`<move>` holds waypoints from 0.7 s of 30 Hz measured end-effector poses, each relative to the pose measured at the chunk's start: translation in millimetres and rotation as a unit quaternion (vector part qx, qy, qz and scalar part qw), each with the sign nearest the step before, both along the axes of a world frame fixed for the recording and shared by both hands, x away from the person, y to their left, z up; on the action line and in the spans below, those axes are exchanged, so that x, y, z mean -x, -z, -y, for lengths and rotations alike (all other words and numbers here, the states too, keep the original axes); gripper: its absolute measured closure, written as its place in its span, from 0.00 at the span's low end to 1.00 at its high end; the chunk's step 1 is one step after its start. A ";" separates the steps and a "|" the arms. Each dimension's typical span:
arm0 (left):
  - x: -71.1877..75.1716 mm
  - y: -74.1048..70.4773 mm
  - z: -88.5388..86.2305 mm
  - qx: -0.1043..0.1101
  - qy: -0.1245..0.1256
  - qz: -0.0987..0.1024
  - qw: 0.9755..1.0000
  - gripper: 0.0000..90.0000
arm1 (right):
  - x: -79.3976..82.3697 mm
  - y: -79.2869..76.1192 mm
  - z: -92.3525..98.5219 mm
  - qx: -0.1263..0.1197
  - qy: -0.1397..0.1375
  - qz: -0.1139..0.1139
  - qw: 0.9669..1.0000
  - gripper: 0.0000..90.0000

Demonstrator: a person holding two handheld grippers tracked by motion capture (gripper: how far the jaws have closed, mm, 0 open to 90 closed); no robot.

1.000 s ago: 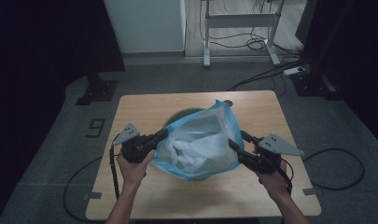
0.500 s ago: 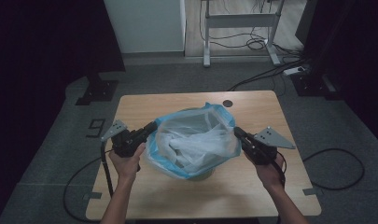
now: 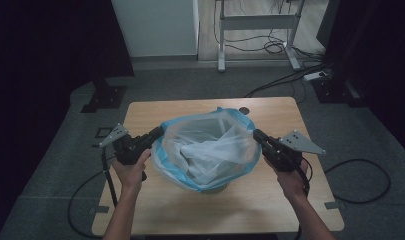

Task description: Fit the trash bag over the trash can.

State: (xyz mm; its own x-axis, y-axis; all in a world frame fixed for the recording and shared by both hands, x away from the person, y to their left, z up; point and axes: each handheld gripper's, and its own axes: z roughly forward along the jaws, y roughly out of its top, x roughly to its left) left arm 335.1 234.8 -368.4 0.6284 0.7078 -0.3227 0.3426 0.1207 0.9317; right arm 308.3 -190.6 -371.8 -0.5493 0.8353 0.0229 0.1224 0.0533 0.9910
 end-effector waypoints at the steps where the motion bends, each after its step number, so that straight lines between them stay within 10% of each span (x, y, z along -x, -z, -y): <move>1: -1.5 -0.4 0.1 0.001 -0.001 -0.002 1.000 0.99 | -1.8 -0.2 -0.9 -0.001 0.000 -0.003 1.000 0.94; 21: -31.4 20.0 5.1 -0.042 -0.029 -0.039 0.998 0.99 | -45.2 17.7 -18.7 0.008 0.037 -0.052 0.998 0.92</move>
State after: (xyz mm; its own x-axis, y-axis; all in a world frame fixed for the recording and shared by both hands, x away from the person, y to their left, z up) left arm 366.5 229.7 -388.4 0.5607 0.7692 -0.3065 0.4091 0.0645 0.9102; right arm 353.5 -171.8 -389.5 -0.4818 0.8740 0.0632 0.2278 0.0553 0.9721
